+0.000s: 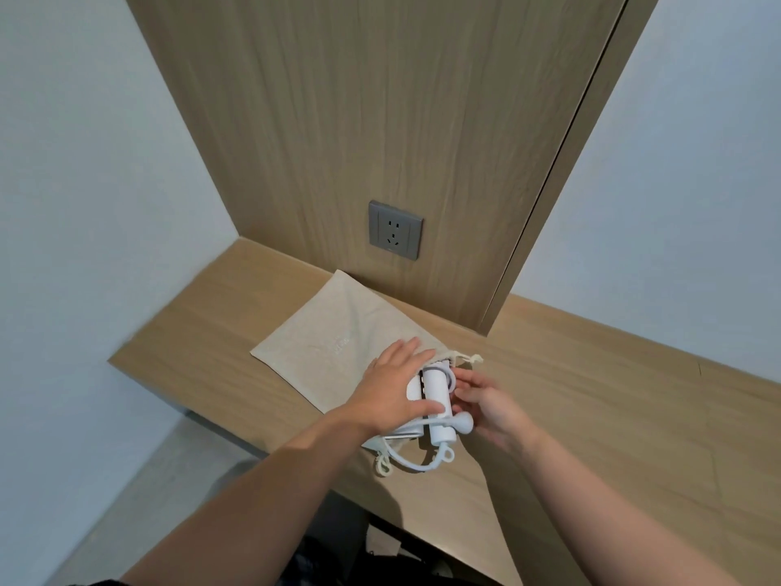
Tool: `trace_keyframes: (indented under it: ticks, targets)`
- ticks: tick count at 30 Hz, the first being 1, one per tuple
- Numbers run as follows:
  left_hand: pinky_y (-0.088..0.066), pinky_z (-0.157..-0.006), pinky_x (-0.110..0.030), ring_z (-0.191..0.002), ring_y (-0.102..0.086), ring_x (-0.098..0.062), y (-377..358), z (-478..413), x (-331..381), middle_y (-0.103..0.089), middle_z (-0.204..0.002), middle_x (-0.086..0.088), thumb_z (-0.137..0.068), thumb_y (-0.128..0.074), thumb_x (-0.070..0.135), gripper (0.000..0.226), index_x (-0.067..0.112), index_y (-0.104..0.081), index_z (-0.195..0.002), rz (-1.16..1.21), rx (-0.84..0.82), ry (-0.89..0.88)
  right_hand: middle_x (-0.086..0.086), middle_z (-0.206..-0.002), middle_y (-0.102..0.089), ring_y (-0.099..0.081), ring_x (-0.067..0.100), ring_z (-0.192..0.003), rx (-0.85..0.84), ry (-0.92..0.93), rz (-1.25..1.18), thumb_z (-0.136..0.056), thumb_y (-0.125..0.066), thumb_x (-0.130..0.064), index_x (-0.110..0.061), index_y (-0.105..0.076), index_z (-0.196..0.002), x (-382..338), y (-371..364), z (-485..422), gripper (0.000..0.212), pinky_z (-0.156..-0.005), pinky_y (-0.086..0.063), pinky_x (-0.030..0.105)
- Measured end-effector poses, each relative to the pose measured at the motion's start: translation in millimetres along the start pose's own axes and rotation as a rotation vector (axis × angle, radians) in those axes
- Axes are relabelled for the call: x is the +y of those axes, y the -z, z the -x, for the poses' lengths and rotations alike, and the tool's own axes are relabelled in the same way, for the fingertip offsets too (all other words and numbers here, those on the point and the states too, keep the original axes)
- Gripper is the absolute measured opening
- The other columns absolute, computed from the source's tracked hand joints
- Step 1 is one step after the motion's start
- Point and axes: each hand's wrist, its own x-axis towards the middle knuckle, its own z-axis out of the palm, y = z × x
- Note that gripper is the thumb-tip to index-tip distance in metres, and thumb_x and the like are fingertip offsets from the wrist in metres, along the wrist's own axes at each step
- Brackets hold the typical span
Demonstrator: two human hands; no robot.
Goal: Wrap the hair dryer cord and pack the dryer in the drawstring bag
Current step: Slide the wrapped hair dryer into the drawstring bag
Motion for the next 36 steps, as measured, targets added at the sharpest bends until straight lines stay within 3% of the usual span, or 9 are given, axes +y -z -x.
trace_keyframes:
  ticks: [3, 6, 12, 17, 21, 25, 30, 33, 36]
  targets:
    - [-0.005, -0.119, -0.045, -0.147, 0.009, -0.011, -5.1, 1.8, -1.2, 0.004, -0.161, 0.013, -0.072, -0.067, 0.063, 0.098, 0.041, -0.012, -0.149, -0.104, -0.062, -0.066, 0.009, -0.076, -0.058, -0.051, 0.01, -0.047, 0.116, -0.008, -0.064, -0.089, -0.041, 0.008, 0.003, -0.052, -0.126, 2.3, -1.7, -2.3, 0.039, -0.05, -0.044, 0.023]
    - [0.0, -0.119, -0.047, -0.147, 0.013, -0.012, -7.4, 2.1, -0.5, 0.008, -0.161, 0.011, -0.071, -0.066, 0.065, 0.101, 0.039, -0.009, -0.15, -0.178, -0.089, -0.099, 0.007, -0.071, -0.053, -0.046, 0.012, -0.051, 0.238, -0.012, -0.178, -0.088, -0.041, 0.006, 0.0, -0.052, -0.123, 3.6, -6.9, -4.8, 0.037, -0.053, -0.039, 0.024]
    - [0.001, -0.119, -0.049, -0.147, 0.013, -0.013, -12.0, -0.1, 0.6, 0.005, -0.162, 0.008, -0.079, -0.059, 0.06, 0.087, 0.037, -0.014, -0.15, -0.303, -0.07, -0.139, 0.008, -0.072, -0.053, -0.045, 0.014, -0.058, 0.292, -0.005, -0.281, -0.09, -0.037, 0.005, -0.003, -0.053, -0.11, -5.1, -9.0, -0.8, 0.026, -0.049, -0.04, 0.02]
    - [-0.004, -0.119, -0.051, -0.148, 0.006, -0.016, -15.7, -3.4, 4.4, -0.003, -0.162, 0.006, -0.083, -0.054, 0.06, 0.079, 0.036, -0.018, -0.149, -0.332, -0.028, -0.11, 0.009, -0.079, -0.056, -0.051, 0.02, -0.067, 0.348, -0.07, -0.167, -0.092, -0.05, -0.009, -0.005, -0.058, -0.096, 3.3, 7.2, 1.1, 0.009, -0.061, -0.042, 0.031]
    - [-0.004, -0.119, -0.05, -0.148, 0.006, -0.014, -20.7, -6.4, 2.1, -0.005, -0.162, 0.007, -0.083, -0.052, 0.06, 0.076, 0.038, -0.019, -0.148, -0.343, -0.001, -0.107, 0.011, -0.078, -0.055, -0.05, 0.024, -0.063, 0.427, -0.24, -0.035, -0.094, -0.05, -0.031, -0.005, -0.055, -0.089, 25.2, 11.0, 23.3, 0.028, -0.059, -0.042, 0.035]
    - [-0.004, -0.119, -0.049, -0.148, 0.006, -0.013, -21.2, -7.8, -0.2, -0.004, -0.162, 0.008, -0.084, -0.052, 0.06, 0.076, 0.038, -0.019, -0.148, -0.344, -0.007, -0.112, 0.013, -0.087, -0.062, -0.057, 0.026, -0.078, 0.26, -0.422, -0.085, -0.092, -0.049, -0.047, -0.004, -0.06, -0.095, 37.2, 1.6, 36.5, 0.045, -0.085, -0.047, 0.04]
    - [-0.006, -0.119, -0.048, -0.148, 0.003, -0.012, -18.5, -7.6, -0.7, -0.006, -0.161, 0.008, -0.083, -0.054, 0.057, 0.077, 0.037, -0.02, -0.148, -0.289, 0.002, -0.111, 0.011, -0.086, -0.062, -0.056, 0.021, -0.066, 0.237, -0.382, -0.118, -0.09, -0.055, -0.046, -0.009, -0.061, -0.101, 28.9, -7.4, 27.0, 0.039, -0.058, -0.049, 0.033]
    - [-0.007, -0.12, -0.046, -0.147, -0.002, -0.011, -15.5, -6.1, -2.6, -0.009, -0.161, 0.008, -0.082, -0.056, 0.055, 0.08, 0.037, -0.015, -0.149, -0.246, 0.007, -0.115, 0.012, -0.086, -0.061, -0.052, 0.022, -0.062, 0.244, -0.393, -0.147, -0.09, -0.057, -0.042, -0.008, -0.059, -0.107, 29.1, -10.2, 24.0, 0.037, -0.057, -0.048, 0.033]
    - [-0.008, -0.12, -0.046, -0.147, -0.006, -0.011, -14.5, -4.7, -1.6, -0.012, -0.16, 0.008, -0.082, -0.057, 0.056, 0.083, 0.035, -0.013, -0.15, -0.218, 0.014, -0.109, 0.014, -0.092, -0.061, -0.057, 0.027, -0.075, 0.235, -0.351, -0.161, -0.093, -0.054, -0.038, -0.006, -0.056, -0.113, 29.1, -13.1, 23.4, 0.037, -0.06, -0.05, 0.036]
